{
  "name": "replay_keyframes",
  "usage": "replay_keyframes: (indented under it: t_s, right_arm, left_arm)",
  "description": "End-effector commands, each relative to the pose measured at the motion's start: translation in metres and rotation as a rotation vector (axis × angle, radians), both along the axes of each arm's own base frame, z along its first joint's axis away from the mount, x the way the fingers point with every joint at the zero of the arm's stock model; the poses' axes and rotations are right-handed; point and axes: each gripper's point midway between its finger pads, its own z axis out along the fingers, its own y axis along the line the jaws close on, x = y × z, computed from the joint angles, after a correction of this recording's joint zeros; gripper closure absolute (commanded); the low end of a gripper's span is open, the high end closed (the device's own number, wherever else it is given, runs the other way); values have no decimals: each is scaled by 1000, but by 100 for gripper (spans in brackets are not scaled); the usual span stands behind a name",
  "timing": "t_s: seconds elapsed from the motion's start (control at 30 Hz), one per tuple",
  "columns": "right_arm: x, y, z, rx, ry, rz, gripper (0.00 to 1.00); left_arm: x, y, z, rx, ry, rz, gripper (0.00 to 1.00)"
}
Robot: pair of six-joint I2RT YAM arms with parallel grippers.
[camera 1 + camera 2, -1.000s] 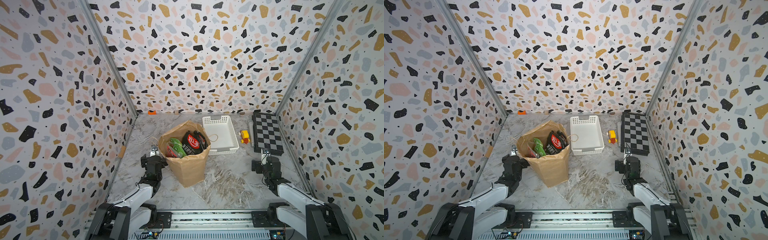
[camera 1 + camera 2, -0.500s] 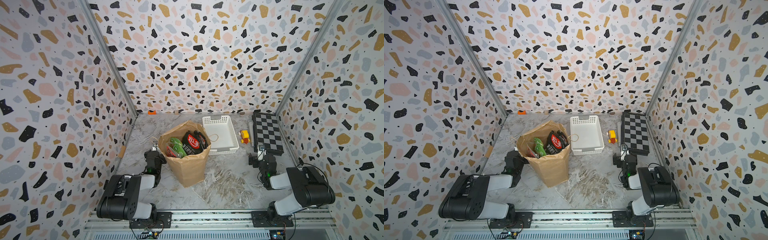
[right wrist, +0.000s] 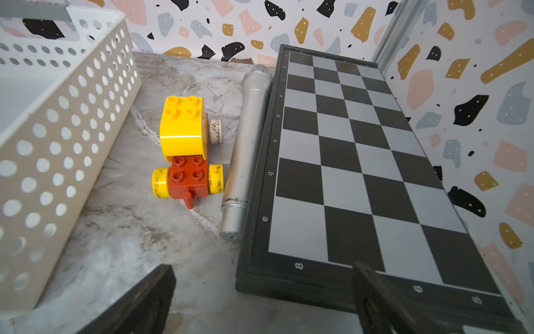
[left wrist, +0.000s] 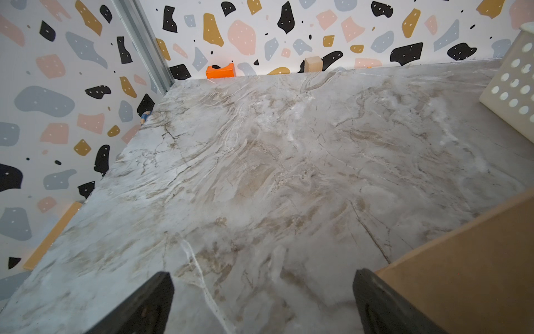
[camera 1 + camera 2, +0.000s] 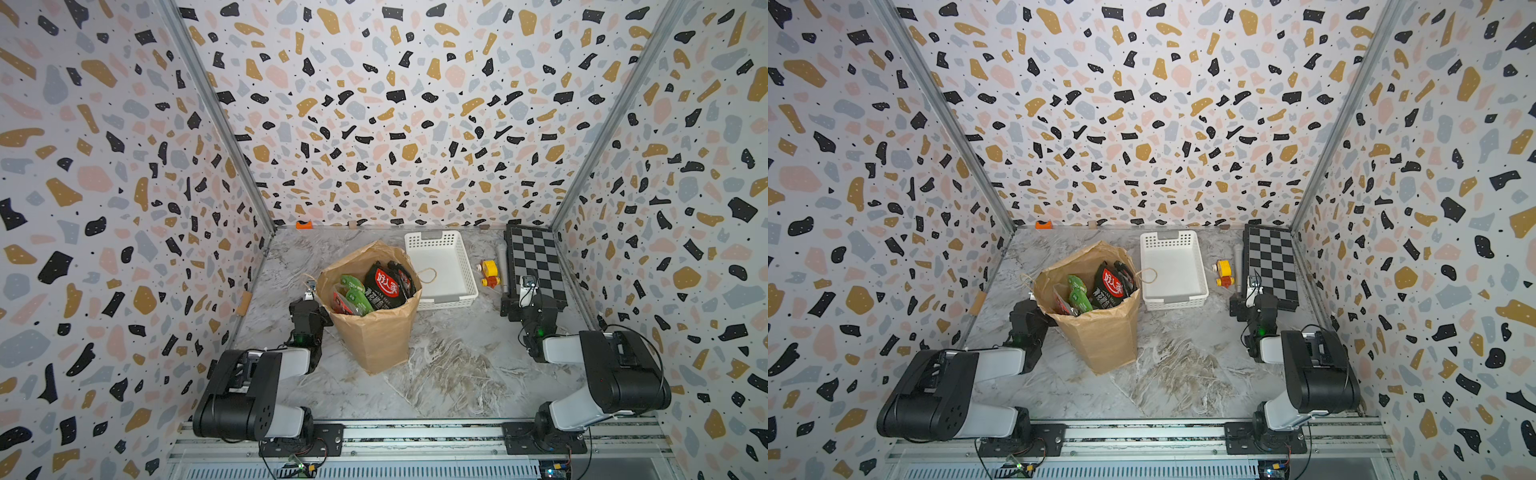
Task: Place the condiment packets inside the bag
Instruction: Reset both arms
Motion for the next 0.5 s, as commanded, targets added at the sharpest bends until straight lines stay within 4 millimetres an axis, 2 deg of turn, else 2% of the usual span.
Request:
replay_keyframes:
  t_s: [0.0, 0.47]
  right_arm:
    - [-1, 2, 2, 11, -3, 5, 0]
    - [-1, 2, 2, 12, -1, 5, 0]
  left_arm:
    - [7, -3, 12, 0, -36, -9, 0]
    - [7, -4, 13, 3, -37, -12, 0]
